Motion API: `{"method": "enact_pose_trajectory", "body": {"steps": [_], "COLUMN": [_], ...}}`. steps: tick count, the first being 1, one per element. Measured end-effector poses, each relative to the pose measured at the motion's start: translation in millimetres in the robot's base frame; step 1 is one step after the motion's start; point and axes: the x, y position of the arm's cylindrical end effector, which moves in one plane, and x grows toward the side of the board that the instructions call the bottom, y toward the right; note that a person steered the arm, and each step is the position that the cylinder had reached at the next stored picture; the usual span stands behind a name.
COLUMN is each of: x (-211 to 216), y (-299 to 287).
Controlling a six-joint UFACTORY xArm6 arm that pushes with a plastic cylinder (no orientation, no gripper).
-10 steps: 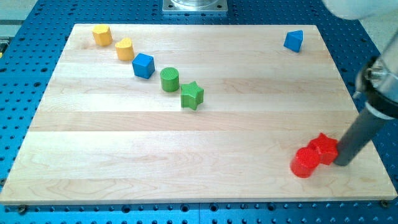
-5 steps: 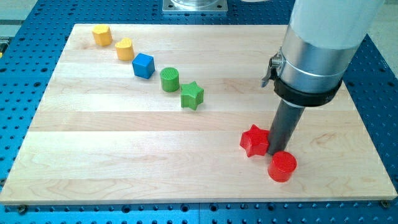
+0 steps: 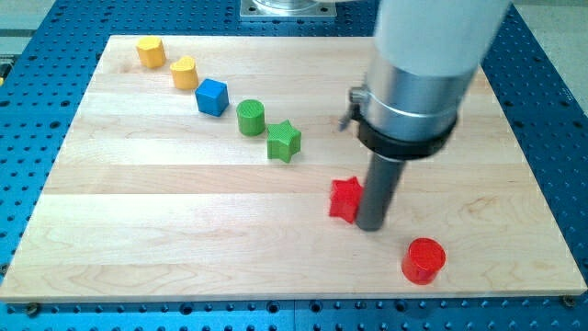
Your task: Push the red star bottom right to the green star
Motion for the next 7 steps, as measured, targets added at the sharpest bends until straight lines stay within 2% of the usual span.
{"method": "enact_pose_trajectory", "body": {"steps": [1, 2, 4, 7], "x": [-26.8, 8.1, -5.2, -24.6], "y": [-2.0, -39.1, -112.2, -31.0]}}
